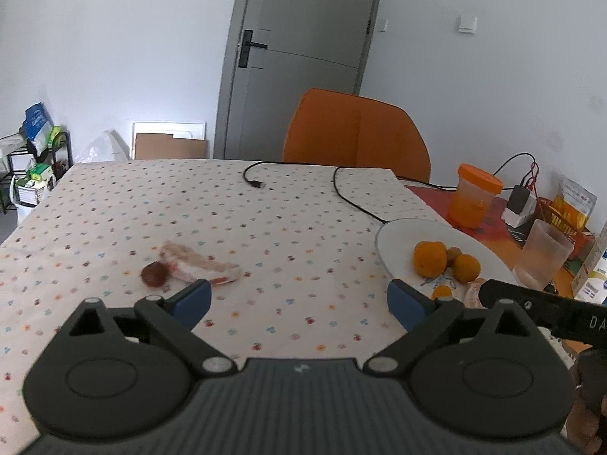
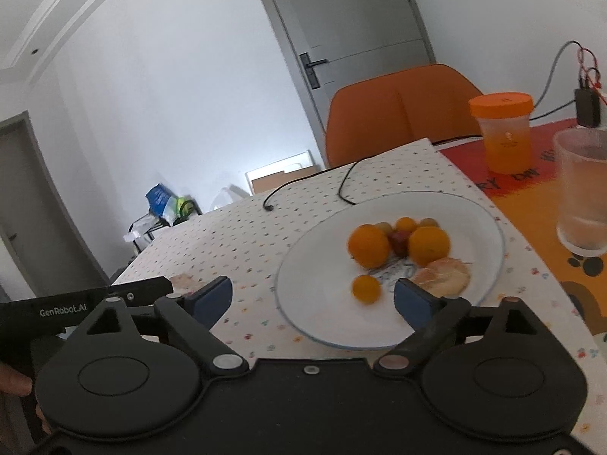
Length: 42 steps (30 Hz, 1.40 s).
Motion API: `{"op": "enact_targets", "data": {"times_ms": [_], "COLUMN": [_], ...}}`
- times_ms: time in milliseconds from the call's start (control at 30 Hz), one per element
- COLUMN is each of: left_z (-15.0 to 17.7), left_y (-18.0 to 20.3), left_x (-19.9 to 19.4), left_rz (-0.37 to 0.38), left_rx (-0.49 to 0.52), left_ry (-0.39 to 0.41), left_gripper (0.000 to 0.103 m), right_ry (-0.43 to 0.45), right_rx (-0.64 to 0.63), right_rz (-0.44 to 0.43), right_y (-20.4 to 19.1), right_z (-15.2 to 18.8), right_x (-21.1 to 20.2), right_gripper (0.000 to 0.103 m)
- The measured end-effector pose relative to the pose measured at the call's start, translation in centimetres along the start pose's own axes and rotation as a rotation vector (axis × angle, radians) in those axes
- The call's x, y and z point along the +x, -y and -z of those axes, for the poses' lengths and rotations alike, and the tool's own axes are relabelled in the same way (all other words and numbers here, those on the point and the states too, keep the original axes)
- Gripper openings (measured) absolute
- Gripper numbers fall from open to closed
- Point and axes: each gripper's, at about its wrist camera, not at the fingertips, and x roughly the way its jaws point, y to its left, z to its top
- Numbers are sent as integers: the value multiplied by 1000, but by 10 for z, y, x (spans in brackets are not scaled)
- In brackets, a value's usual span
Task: Organize fruits
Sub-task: 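Move both tools back toward the brown fruit and pomelo segment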
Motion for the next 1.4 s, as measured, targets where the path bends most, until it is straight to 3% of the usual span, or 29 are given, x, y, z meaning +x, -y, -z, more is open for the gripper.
{"op": "enact_targets", "data": {"times_ms": [333,900,1100,1400], "left_z": [5,5,5,4], "left_y": [-33,-82,-89,-92], "left_x": [-17,-31,-28,-13], "left_rz": [-45,-109,-119,-111], "left_rx": [-29,-105,-124,-131], "left_ry": [15,22,22,15], "left_gripper": [99,99,98,96], "right_ry": [-32,-81,-101,-122], "right_rx": [-48,-151,-140,-159], "right_rz": [-6,-83,-132,-135], "right_y": [-33,-85,-90,-92], "right_z": [2,4,3,2], "right_x": [11,35,42,57], "right_gripper": [103,103,103,97]}}
